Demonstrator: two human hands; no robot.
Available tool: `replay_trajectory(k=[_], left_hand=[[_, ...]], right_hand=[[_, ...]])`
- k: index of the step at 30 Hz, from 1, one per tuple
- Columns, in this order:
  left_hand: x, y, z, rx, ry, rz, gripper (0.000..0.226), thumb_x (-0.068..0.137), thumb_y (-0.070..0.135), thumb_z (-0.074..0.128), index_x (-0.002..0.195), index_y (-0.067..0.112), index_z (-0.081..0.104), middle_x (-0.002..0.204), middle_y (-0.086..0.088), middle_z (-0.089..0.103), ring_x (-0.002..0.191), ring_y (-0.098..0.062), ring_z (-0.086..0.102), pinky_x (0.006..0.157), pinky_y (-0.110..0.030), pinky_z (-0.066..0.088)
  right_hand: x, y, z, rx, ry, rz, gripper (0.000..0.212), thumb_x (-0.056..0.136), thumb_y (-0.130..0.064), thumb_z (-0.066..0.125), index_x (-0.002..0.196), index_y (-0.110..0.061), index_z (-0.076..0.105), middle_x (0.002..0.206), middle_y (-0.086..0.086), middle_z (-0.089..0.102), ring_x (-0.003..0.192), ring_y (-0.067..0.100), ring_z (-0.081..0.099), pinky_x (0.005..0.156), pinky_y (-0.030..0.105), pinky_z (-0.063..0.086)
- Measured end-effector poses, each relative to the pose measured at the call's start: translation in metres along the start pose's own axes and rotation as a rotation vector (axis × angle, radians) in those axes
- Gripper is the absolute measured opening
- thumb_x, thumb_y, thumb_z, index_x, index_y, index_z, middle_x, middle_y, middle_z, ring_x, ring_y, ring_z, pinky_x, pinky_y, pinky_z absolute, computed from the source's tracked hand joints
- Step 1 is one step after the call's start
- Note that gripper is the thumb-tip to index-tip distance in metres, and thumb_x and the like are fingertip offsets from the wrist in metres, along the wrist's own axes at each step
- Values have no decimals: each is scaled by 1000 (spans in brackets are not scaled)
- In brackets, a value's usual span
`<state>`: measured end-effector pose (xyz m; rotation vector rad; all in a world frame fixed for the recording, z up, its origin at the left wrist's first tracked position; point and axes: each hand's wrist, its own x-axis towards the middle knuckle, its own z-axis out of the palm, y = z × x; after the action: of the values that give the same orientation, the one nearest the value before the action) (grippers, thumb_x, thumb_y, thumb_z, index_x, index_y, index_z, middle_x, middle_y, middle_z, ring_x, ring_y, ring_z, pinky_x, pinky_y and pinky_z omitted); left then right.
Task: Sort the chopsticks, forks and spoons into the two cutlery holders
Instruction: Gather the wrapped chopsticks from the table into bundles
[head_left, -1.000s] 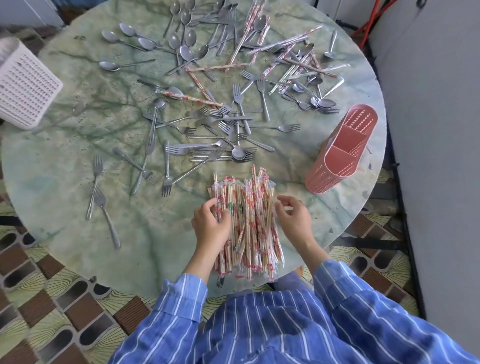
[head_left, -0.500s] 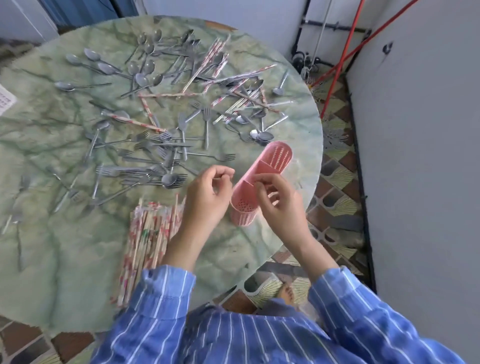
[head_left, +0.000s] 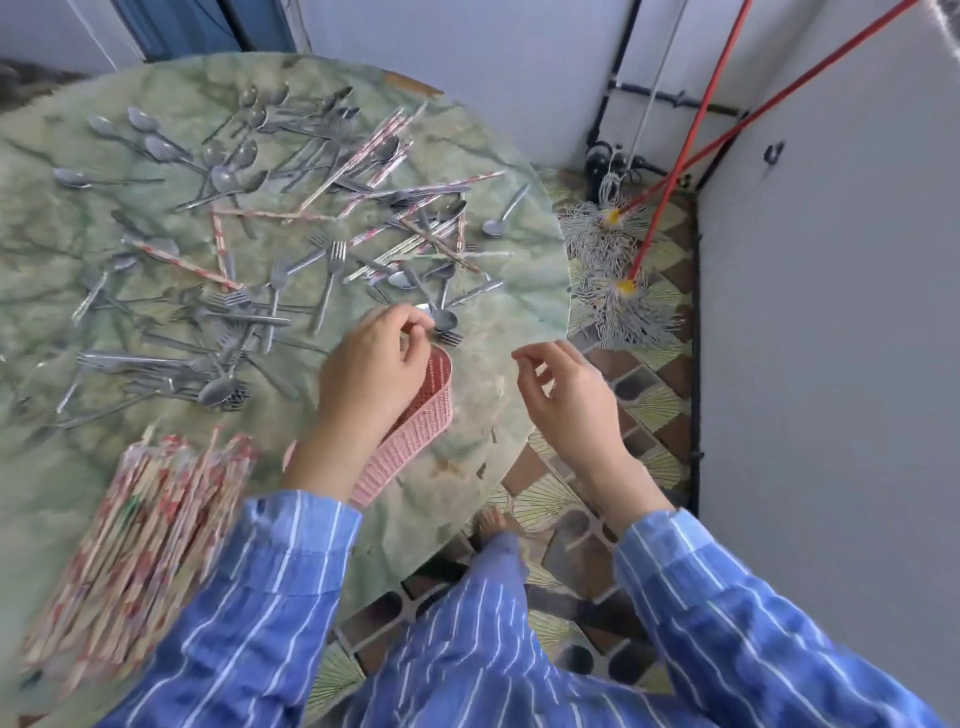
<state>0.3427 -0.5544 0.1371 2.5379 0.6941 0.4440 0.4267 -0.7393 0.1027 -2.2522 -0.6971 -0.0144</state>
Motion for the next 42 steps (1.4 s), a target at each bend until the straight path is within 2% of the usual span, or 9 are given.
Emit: replay_trajectory(k=[9, 13, 20, 24, 26, 30, 34, 38, 42], left_hand=[[111, -1, 29, 189, 64, -4, 14, 91, 21, 50, 95, 23, 63, 99, 5, 67, 82, -25, 63, 63, -34, 50], [152, -3, 46, 312, 33, -39, 18, 93, 21, 49, 98, 20, 66, 100, 3, 68, 83, -26, 63, 62, -30, 41], [201, -6, 77, 362, -72, -184, 20, 94, 25, 46, 98, 23, 65, 97, 3, 67, 87, -25, 64, 63, -30, 45], [227, -14, 95, 390, -102, -231, 22, 96, 21, 47, 106, 26, 66, 108, 8, 67, 92, -16, 63, 60, -25, 32], [238, -23, 108, 297, -142, -244, 22, 97, 20, 49, 109, 26, 66, 112, 9, 65, 92, -12, 61, 65, -24, 36], [259, -48, 135, 199, -324, -215, 35, 93, 7, 51, 116, 30, 66, 120, 9, 56, 114, -15, 50, 96, -36, 45], [276, -52, 153, 370, -398, -172, 51, 85, -1, 57, 119, 36, 62, 127, 9, 50, 116, -15, 41, 94, -32, 43], [280, -48, 167, 476, -319, -176, 32, 71, 18, 81, 97, 34, 71, 111, 8, 60, 103, -16, 49, 81, -30, 48], [284, -43, 172, 452, -196, -201, 22, 67, 19, 84, 84, 26, 73, 104, 3, 66, 98, -19, 58, 82, -33, 50]], right_hand=[[133, 61, 22, -103, -178, -102, 15, 94, -30, 54, 101, -24, 66, 98, -7, 64, 83, 18, 65, 62, 35, 52], [194, 73, 36, -156, -313, -192, 17, 96, -32, 51, 99, -23, 65, 97, -7, 63, 86, 18, 64, 57, 28, 42], [286, 80, 66, -216, -490, -318, 19, 96, -31, 49, 102, -22, 65, 103, -3, 63, 87, 22, 65, 62, 33, 50], [340, 87, 91, -193, -558, -368, 17, 94, -31, 53, 98, -22, 67, 100, -3, 64, 85, 24, 66, 63, 37, 53], [371, 92, 106, -187, -594, -376, 17, 94, -30, 53, 98, -21, 68, 100, -1, 64, 86, 25, 65, 66, 37, 53], [432, 98, 135, -171, -653, -421, 19, 94, -28, 53, 101, -20, 69, 102, 4, 67, 85, 29, 65, 69, 36, 51], [486, 98, 159, -183, -777, -522, 20, 94, -26, 53, 104, -22, 70, 105, 4, 68, 87, 28, 66, 72, 34, 50], [527, 89, 180, -227, -908, -619, 22, 93, -24, 52, 99, -21, 73, 104, 6, 67, 91, 27, 64, 74, 32, 51], [539, 64, 206, -205, -1034, -724, 25, 95, -24, 49, 101, -19, 74, 107, 8, 67, 91, 27, 63, 77, 33, 52]])
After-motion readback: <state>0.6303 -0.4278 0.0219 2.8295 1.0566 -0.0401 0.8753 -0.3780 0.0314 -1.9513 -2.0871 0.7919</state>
